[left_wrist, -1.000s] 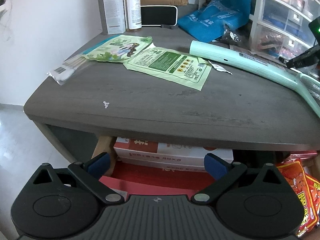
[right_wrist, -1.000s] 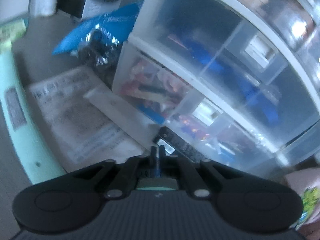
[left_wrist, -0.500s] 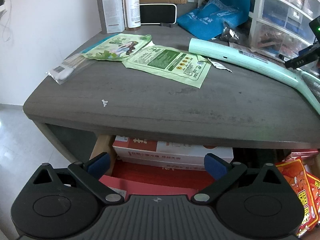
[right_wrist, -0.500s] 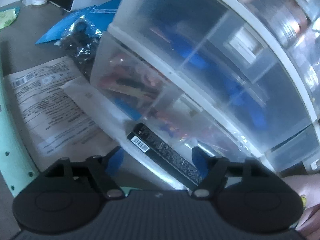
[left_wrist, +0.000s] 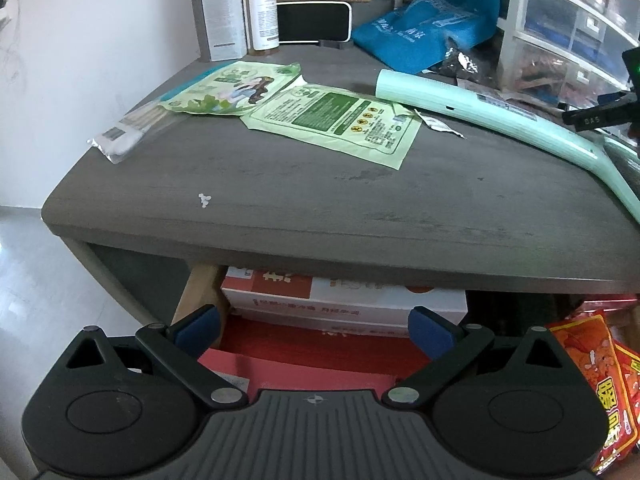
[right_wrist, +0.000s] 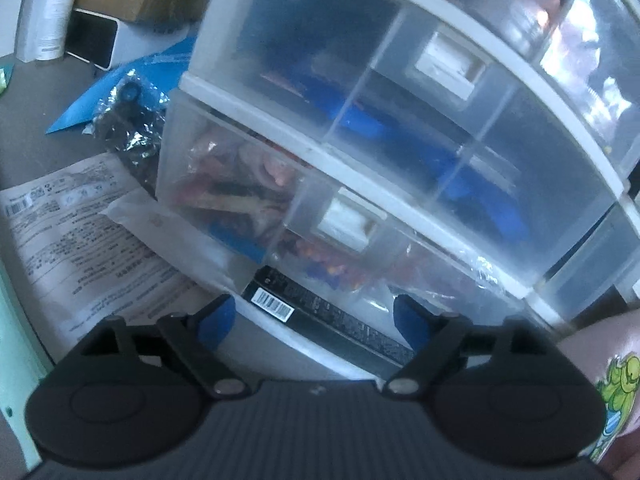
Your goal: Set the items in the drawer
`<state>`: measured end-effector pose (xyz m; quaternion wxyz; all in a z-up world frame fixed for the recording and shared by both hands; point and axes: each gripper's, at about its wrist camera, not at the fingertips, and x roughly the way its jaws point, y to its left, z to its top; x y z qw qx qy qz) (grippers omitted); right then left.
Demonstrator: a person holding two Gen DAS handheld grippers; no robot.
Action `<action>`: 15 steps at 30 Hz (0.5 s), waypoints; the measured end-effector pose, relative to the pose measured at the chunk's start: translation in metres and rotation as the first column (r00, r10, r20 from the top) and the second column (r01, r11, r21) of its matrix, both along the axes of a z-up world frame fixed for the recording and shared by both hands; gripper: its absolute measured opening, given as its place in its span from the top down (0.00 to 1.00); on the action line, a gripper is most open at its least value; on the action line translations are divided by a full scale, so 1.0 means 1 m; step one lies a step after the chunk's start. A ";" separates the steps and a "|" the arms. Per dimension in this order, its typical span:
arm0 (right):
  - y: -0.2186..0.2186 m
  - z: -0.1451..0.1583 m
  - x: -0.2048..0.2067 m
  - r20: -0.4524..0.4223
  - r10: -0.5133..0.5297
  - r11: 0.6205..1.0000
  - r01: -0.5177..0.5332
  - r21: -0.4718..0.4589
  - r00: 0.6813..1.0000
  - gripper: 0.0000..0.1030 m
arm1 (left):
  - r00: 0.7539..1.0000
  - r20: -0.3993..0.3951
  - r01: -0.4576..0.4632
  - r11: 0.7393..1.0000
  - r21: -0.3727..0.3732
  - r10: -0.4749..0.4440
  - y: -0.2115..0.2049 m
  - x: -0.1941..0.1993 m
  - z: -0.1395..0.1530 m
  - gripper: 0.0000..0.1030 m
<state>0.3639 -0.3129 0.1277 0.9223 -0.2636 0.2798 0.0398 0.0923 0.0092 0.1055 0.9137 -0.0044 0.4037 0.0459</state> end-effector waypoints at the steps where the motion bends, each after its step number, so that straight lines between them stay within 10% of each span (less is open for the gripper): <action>1: 0.002 -0.002 -0.002 0.019 0.008 1.000 -0.008 -0.018 1.000 0.18 | 1.000 0.000 0.001 1.000 0.001 -0.001 -0.001 0.000 0.000 0.02; 5: 0.008 -0.006 -0.007 0.055 0.035 0.998 -0.031 -0.061 0.998 0.21 | 1.000 -0.001 0.005 1.000 -0.001 -0.005 -0.002 0.001 0.000 0.02; 9: 0.017 -0.012 -0.013 0.049 0.116 0.988 -0.110 -0.107 0.992 0.58 | 1.000 -0.003 0.012 1.000 0.001 -0.012 -0.003 0.001 0.000 0.02; 15: 0.030 -0.014 -0.012 0.003 0.162 0.969 -0.158 -0.191 0.987 0.70 | 1.000 0.006 0.013 1.000 0.002 -0.013 -0.003 -0.002 0.004 0.02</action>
